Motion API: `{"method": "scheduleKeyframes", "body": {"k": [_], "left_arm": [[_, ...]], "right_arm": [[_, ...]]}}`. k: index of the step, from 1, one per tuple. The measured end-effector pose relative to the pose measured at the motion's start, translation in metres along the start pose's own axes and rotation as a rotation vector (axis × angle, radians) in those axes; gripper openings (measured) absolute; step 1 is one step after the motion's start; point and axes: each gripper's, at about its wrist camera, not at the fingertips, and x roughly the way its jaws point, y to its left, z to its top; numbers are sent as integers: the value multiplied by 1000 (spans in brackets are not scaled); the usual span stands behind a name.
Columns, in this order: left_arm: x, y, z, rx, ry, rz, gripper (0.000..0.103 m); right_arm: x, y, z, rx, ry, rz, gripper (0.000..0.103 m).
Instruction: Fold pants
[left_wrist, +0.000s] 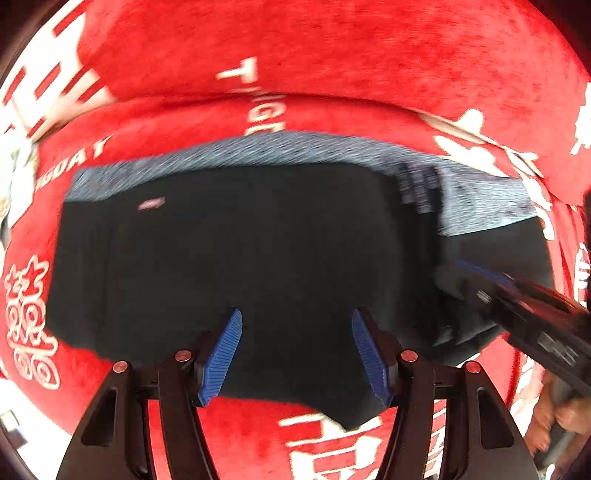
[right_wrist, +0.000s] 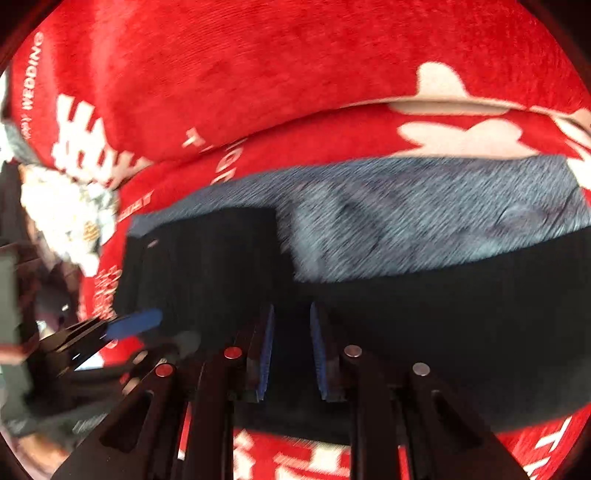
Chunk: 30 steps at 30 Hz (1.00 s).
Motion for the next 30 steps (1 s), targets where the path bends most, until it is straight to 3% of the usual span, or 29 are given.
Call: {"method": "scheduleKeyframes", "body": {"k": [5, 13, 18, 21, 24, 30], "left_arm": [[-3, 28, -17, -61, 20, 34, 63], [-6, 61, -40, -116, 30, 76, 63], [10, 59, -45, -58, 24, 112, 67], [13, 50, -46, -30, 8, 117, 68], [8, 58, -54, -43, 10, 90, 68], [-3, 86, -68, -70, 12, 88, 68]], "right_arm": [[-13, 24, -20, -60, 46, -10, 25], [-20, 33, -49, -21, 112, -29, 30], [-2, 50, -49, -41, 98, -37, 30], [31, 66, -57, -119, 174, -109, 31], [28, 77, -64, -174, 144, -162, 31], [21, 74, -77, -159, 228, -147, 31]]}}
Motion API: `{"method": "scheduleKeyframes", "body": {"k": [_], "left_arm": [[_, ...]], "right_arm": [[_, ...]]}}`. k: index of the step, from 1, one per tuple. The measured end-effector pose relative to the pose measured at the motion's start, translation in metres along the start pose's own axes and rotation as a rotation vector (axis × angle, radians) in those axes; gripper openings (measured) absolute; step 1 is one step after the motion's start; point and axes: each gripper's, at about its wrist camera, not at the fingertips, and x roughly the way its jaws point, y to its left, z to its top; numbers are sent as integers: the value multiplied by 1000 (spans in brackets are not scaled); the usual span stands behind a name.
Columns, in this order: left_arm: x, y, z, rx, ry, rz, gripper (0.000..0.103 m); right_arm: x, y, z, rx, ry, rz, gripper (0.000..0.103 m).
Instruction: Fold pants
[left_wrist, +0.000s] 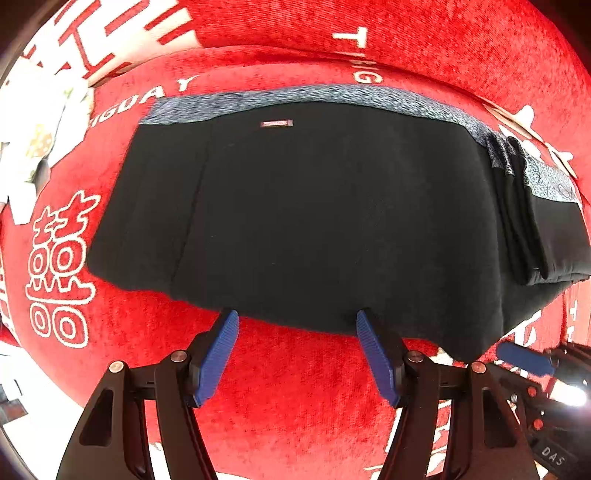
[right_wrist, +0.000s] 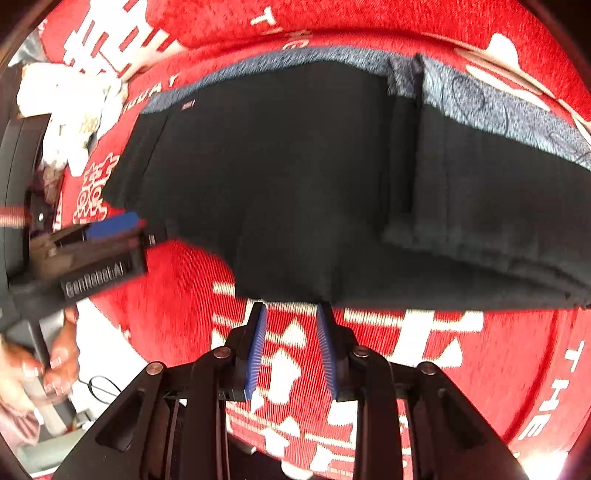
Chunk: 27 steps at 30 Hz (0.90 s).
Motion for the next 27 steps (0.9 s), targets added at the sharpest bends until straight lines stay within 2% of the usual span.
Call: {"method": "scheduleKeyframes", "body": {"k": [3, 5, 10, 13, 14, 22, 27], "left_arm": [[-5, 21, 0, -16, 6, -9, 68], [-6, 30, -1, -31, 3, -11, 68], [-12, 58, -4, -73, -14, -13, 68], [-15, 66, -10, -79, -26, -3, 92], [-17, 70, -11, -76, -35, 1, 93], [-17, 80, -9, -91, -15, -6, 93], [-11, 89, -4, -110, -8, -18, 93]], "right_arm": [[-5, 0, -9, -7, 13, 5, 34], [-9, 0, -15, -3, 15, 3, 45], [-18, 4, -15, 2, 13, 4, 46], [-18, 9, -10, -5, 18, 8, 49], [-17, 11, -8, -7, 20, 7, 50], [-14, 26, 4, -9, 21, 11, 55], [-10, 36, 11, -32, 20, -9, 68]]}}
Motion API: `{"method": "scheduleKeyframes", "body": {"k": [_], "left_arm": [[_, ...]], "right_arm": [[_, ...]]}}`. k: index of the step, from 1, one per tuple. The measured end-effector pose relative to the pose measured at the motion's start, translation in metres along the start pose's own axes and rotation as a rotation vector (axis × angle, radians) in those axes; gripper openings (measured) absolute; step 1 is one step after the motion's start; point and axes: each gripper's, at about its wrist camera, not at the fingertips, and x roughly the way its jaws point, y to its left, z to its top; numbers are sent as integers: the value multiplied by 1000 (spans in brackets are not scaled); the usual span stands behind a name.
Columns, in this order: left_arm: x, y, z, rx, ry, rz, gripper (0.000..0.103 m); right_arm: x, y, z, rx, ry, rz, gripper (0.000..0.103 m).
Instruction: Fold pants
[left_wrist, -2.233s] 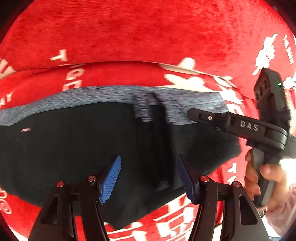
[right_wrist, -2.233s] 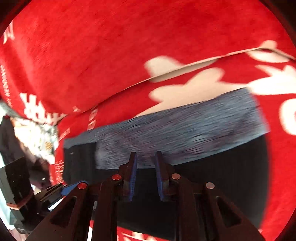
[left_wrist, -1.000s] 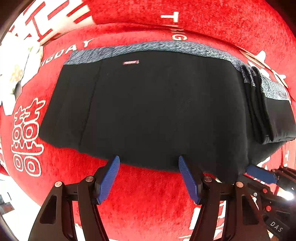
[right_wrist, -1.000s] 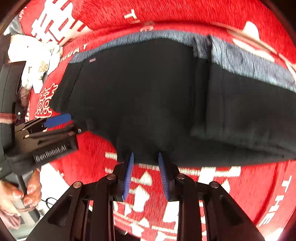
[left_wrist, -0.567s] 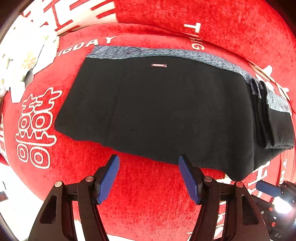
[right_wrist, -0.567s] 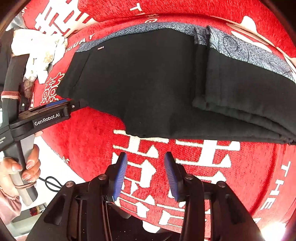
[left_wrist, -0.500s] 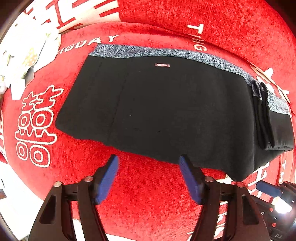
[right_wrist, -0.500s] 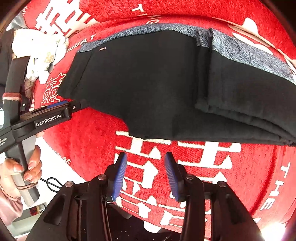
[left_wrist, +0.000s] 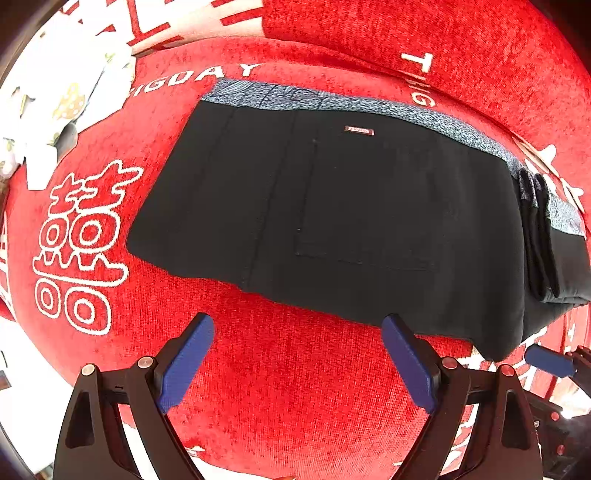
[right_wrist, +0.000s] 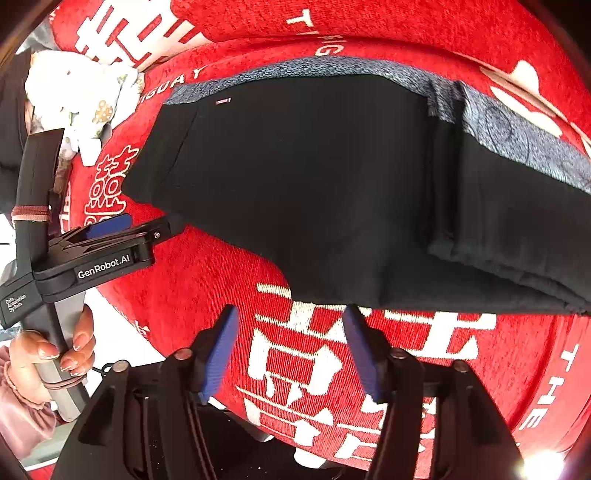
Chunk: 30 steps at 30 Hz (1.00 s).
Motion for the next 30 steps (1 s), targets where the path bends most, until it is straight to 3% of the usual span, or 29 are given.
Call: {"method": "scheduleKeyframes", "body": {"k": [2, 3, 7, 12, 17, 21, 24, 27, 30], "left_arm": [[0, 6, 2, -17, 2, -14, 95], [1, 12, 3, -35, 8, -29, 100], [2, 34, 7, -87, 12, -73, 103], [3, 63, 11, -158, 37, -123, 103], [3, 96, 20, -216, 19, -129, 103], [7, 132, 31, -307, 37, -224, 103], [11, 148, 28, -345, 56, -260, 103], [15, 161, 23, -368, 67, -244, 103], [16, 175, 15, -402, 74, -289, 103]], "right_arm": [[0, 3, 2, -10, -7, -11, 82], [0, 4, 4, -16, -16, -21, 83], [-2, 8, 11, -34, -47, -60, 85], [5, 8, 19, -26, -17, -67, 85], [13, 4, 28, 33, -10, -51, 85], [25, -1, 31, 84, 16, -31, 85], [29, 3, 32, 70, 16, -44, 86], [32, 5, 33, 63, 20, -41, 90], [34, 5, 33, 60, 22, -43, 91]]}}
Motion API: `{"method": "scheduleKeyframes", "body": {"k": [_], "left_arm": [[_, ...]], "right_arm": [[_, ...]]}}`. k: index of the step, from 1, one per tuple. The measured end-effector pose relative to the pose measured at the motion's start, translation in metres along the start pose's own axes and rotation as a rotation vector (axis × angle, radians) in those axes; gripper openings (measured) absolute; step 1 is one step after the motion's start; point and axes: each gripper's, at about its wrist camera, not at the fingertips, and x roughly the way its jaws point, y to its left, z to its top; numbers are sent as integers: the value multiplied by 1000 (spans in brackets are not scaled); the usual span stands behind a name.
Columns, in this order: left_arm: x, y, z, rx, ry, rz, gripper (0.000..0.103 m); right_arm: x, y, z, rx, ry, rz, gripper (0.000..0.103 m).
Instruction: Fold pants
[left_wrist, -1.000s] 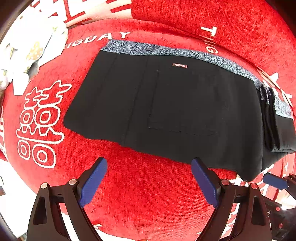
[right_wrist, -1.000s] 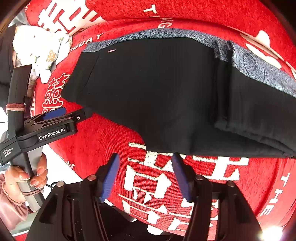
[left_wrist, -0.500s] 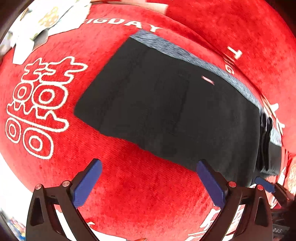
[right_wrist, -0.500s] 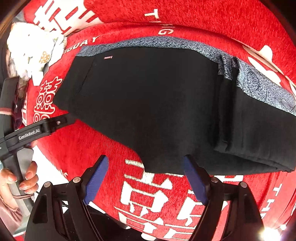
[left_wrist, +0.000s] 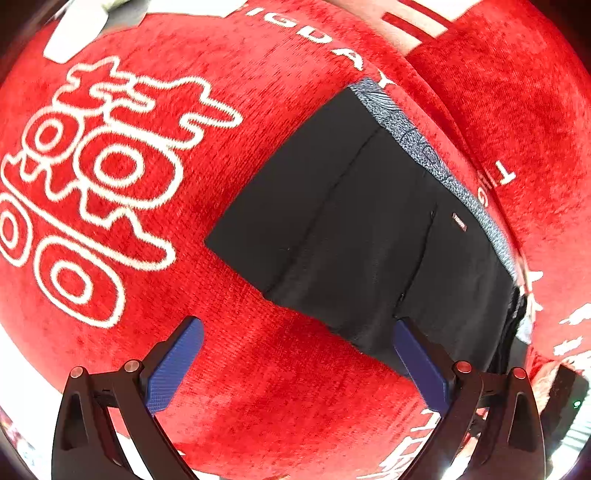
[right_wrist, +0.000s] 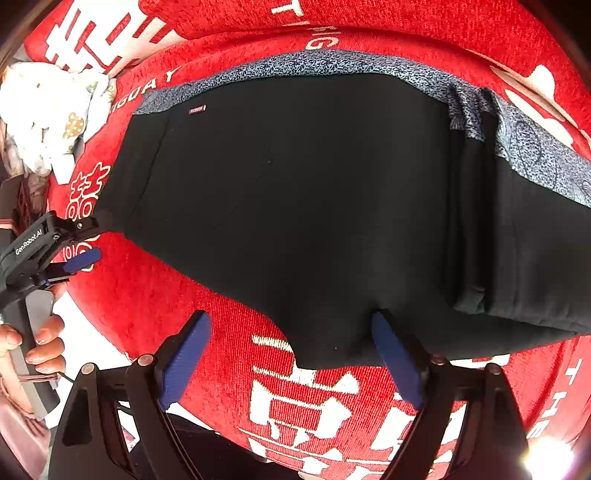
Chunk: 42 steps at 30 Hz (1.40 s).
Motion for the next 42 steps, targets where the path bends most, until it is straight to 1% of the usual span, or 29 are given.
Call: {"method": "scheduleKeyframes", "body": {"k": [2, 5, 8, 10, 12, 15, 18, 20, 22, 24, 26, 28, 29, 30, 31, 32, 33, 34, 35, 38, 40, 42], "left_arm": [[2, 4, 3, -16, 12, -38, 103], [10, 7, 4, -25, 40, -135, 103], [9, 6, 9, -56, 26, -207, 103], [10, 11, 13, -89, 2, -276, 103], [9, 12, 15, -93, -17, -290, 103], [12, 13, 18, -108, -22, -296, 103], [6, 8, 15, -102, -37, -285, 103], [-6, -5, 12, -60, -64, -281, 103], [-24, -17, 8, 9, -120, -287, 103], [-29, -26, 8, 54, -145, -277, 103], [-22, -27, 12, 69, -132, -220, 103], [-8, -27, 15, 72, -96, -120, 103], [-4, -26, 16, 72, -88, -92, 101], [3, -34, 15, 70, -88, -63, 97], [5, -33, 14, 70, -99, -10, 86], [8, -31, 15, 72, -103, 36, 71], [9, -28, 15, 69, -105, 84, 67], [8, -26, 15, 62, -106, 76, 66], [6, -26, 14, 64, -118, 78, 62], [-2, -50, 2, 234, -197, 200, 56], [-2, -75, -16, 414, -282, 340, 54], [3, -93, -33, 556, -344, 455, 53]], "right_arm": [[1, 0, 0, 4, 0, 3, 93], [4, 0, 1, 0, 2, 0, 94], [6, 3, 2, -10, 4, -9, 94], [7, 4, 2, -19, 5, -12, 94], [9, 4, 2, -24, 5, -14, 94], [11, 6, 2, -30, 8, -20, 94], [12, 8, 3, -32, 9, -23, 95], [13, 9, 4, -33, 9, -25, 95], [13, 10, 5, -35, 9, -25, 95], [14, 10, 5, -36, 9, -24, 95], [14, 10, 6, -40, 13, -25, 95], [12, 12, 8, -39, 10, -30, 95], [9, 11, 10, -34, 4, -32, 95], [5, 11, 12, -29, -5, -30, 95], [1, 11, 13, -30, -16, -29, 95], [-5, 13, 16, -36, -33, -30, 95], [-12, 13, 19, -45, -53, -29, 95], [-20, 15, 25, -54, -74, -25, 95], [-27, 16, 31, -59, -90, -20, 95], [-46, 19, 57, -70, -125, 9, 95], [-56, 26, 83, -78, -138, 50, 95], [-61, 35, 102, -95, -141, 85, 95]]}}
